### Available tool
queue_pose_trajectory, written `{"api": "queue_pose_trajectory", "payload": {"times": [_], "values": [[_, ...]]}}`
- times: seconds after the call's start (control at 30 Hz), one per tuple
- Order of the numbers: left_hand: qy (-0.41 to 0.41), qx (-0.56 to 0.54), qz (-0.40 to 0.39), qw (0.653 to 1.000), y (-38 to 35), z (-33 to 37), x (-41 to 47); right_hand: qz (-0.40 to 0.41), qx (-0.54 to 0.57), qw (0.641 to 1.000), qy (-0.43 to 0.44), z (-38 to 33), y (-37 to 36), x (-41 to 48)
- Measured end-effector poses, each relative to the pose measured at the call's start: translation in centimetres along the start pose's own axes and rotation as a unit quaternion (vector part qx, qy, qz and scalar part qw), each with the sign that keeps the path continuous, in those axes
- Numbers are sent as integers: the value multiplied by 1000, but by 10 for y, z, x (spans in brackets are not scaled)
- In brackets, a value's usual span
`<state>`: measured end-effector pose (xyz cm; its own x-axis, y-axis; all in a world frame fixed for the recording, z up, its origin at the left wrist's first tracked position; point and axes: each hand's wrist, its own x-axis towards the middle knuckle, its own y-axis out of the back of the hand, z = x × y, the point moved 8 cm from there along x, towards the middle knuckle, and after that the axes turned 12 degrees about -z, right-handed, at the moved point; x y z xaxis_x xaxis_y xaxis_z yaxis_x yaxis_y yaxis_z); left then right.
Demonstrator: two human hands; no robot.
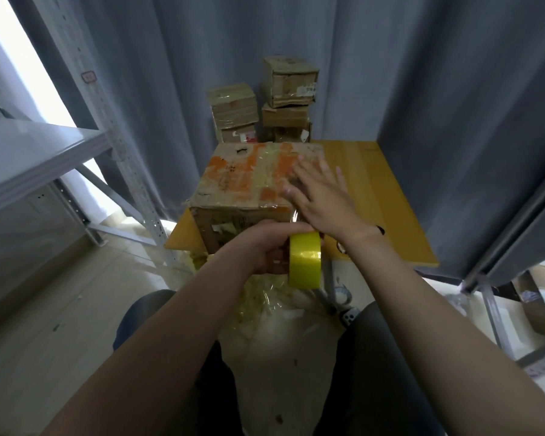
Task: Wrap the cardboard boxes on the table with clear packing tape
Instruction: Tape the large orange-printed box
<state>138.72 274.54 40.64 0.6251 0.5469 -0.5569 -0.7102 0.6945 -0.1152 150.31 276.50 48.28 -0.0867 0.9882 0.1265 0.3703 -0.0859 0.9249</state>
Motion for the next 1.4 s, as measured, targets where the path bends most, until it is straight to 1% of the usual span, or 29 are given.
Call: {"api": "queue_pose_trajectory", "payload": {"times": [0.07, 0.13, 0.2, 0.23, 0.3, 0.33, 0.37, 0.4, 0.47, 0.53, 0.57, 0.6, 0.63, 0.7, 0.73, 0.8, 0.87, 0.93, 1.0, 1.07, 1.13, 1.17, 1.2, 1.3, 1.4], "values": [[7, -11, -28, 1000, -5, 0, -5, 72, 82, 994, -28, 19, 7, -17], [1, -22, -32, 999, -5, -2, -8, 101, 129, 984, -75, 37, 2, -31], [2, -8, -13, 1000, 0, -7, -16, 129, 204, 964, -114, 51, -5, -45], [4, 4, -2, 1000, 6, -11, -20, 148, 251, 949, -121, 55, -10, -52], [5, 22, 36, 999, 22, -19, -28, 171, 312, 925, -137, 57, -17, -63], [-2, 27, 71, 997, 35, -22, -30, 172, 338, 913, -151, 59, -23, -67], [-14, 24, 123, 992, 52, -26, -33, 171, 369, 898, -168, 62, -30, -70], [-32, 13, 186, 982, 70, -30, -36, 170, 408, 878, -184, 63, -36, -74], [-55, 9, 309, 949, 104, -42, -44, 181, 467, 844, -194, 63, -49, -84], [-70, 31, 379, 922, 129, -52, -50, 180, 486, 837, -177, 54, -54, -96], [-76, 23, 387, 918, 138, -56, -48, 170, 495, 837, -158, 48, -59, -99], [-90, 0, 376, 922, 143, -60, -45, 149, 496, 844, -141, 45, -66, -99], [-107, -28, 356, 928, 147, -62, -39, 124, 485, 856, -127, 43, -73, -99], [-137, -47, 303, 942, 140, -61, -33, 89, 460, 878, -95, 35, -85, -98], [-155, -42, 284, 945, 135, -58, -30, 84, 472, 874, -82, 31, -90, -97], [-187, -33, 280, 941, 125, -55, -29, 95, 530, 839, -76, 31, -94, -97], [-210, -28, 296, 931, 120, -49, -30, 125, 565, 811, -91, 33, -88, -100], [-225, -13, 328, 918, 117, -37, -41, 154, 582, 793, -89, 32, -72, -98], [-248, -2, 358, 900, 117, -17, -56, 183, 558, 808, -52, 24, -42, -92], [-279, 15, 387, 879, 118, 9, -77, 206, 502, 840, 3, 5, -6, -83], [-310, 44, 403, 860, 119, 37, -96, 222, 430, 875, 23, -7, 24, -67], [-324, 59, 407, 852, 120, 50, -103, 224, 395, 891, 19, -8, 35, -58], [-335, 75, 410, 845, 121, 63, -110, 229, 371, 900, 18, -10, 47, -50], [-340, 103, 423, 834, 127, 90, -119, 208, 389, 897, 18, -15, 68, -21], [-311, 118, 418, 845, 144, 111, -111, 213, 416, 883, 28, -14, 84, 3]]}}
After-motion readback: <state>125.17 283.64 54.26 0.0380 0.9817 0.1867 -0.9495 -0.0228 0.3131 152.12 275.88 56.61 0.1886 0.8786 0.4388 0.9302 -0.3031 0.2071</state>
